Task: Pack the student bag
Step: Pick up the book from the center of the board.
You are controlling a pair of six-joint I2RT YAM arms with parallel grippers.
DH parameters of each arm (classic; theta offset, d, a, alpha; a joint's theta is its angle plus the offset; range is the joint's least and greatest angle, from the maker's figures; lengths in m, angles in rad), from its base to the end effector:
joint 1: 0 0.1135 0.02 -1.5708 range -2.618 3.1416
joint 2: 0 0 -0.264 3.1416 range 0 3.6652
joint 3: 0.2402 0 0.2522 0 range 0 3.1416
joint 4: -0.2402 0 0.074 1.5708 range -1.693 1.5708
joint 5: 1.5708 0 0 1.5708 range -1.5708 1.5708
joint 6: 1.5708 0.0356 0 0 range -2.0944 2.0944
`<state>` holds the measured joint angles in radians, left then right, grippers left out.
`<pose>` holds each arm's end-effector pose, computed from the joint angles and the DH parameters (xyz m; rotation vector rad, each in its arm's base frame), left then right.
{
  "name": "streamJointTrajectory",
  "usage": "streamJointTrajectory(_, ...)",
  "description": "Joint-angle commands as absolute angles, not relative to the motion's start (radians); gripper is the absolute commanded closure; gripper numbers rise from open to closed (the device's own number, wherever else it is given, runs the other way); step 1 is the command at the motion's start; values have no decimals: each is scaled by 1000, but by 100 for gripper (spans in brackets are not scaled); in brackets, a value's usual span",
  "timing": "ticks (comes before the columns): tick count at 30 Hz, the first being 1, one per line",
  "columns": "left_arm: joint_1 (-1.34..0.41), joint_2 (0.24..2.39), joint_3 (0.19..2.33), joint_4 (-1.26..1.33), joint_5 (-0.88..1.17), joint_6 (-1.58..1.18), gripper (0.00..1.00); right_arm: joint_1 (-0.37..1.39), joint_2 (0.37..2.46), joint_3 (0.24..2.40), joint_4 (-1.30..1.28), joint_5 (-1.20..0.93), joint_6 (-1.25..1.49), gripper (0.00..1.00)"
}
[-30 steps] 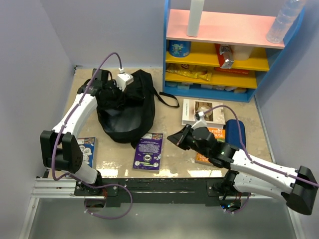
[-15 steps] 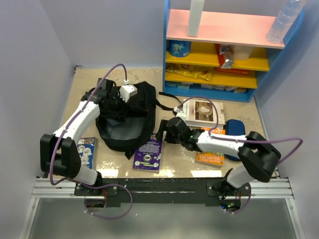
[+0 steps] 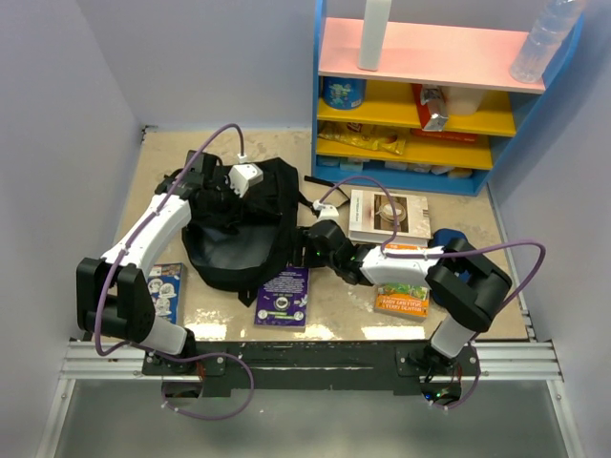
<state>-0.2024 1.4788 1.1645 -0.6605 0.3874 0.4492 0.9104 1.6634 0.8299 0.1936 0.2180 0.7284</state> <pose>0.2983 -0.0749 0.2692 0.9351 2.3012 -0.3889 0.2151 0.2644 0.1704 -0.0821 2.2750 0.6644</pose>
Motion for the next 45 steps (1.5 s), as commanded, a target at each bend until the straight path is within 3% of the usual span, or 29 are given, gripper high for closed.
streamJointTrajectory(1,-201,1436,1173,-637,385,463,100,910,1677,833,271,138,716,37)
streamJointTrajectory(11,-201,1427,1181,-643,385,469,100,920,1611,749,331,-47,758,54)
streamJointTrajectory(23,-201,1436,1190,-643,390,468,100,928,1658,647,500,-238,830,54)
streamJointTrajectory(24,-201,1436,1190,-643,390,468,100,927,1664,644,508,-236,837,56)
streamJointTrajectory(25,-201,1436,1192,-643,388,466,100,927,1669,641,512,-235,847,71)
streamJointTrajectory(28,-201,1436,1195,-646,390,466,100,927,1664,644,486,-206,868,100)
streamJointTrajectory(39,-201,1489,1356,-609,341,388,100,874,1249,836,33,-182,775,100)
streamJointTrajectory(45,-218,1505,1404,-597,334,368,100,876,1080,848,-3,-259,828,100)
